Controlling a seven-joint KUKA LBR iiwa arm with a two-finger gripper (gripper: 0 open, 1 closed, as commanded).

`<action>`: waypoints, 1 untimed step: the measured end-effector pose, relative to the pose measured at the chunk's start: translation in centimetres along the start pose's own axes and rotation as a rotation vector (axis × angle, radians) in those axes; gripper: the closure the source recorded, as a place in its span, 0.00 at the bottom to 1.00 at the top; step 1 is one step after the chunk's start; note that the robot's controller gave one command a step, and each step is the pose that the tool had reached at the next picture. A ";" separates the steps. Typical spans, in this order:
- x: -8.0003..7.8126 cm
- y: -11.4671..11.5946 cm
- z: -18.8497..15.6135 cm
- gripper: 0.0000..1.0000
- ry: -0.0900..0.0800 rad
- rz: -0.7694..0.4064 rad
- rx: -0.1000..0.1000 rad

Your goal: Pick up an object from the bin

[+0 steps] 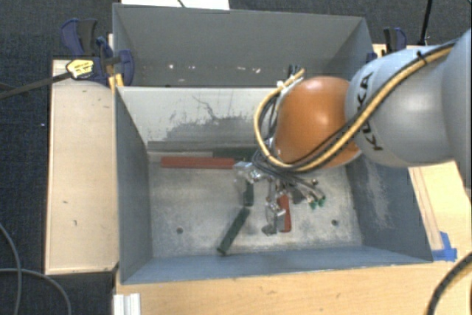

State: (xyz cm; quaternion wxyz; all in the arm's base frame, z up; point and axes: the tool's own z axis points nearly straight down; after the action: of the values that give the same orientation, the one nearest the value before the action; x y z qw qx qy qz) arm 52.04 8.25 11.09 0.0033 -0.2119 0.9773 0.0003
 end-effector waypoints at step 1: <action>-2.0 3.2 4.1 1.00 0.003 -0.166 -0.002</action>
Offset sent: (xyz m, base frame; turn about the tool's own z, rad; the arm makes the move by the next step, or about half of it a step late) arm 0.0000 0.0000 0.0000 0.0000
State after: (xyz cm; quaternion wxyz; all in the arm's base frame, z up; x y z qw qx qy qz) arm 52.60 12.00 7.05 0.0016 -0.2921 0.9564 0.0006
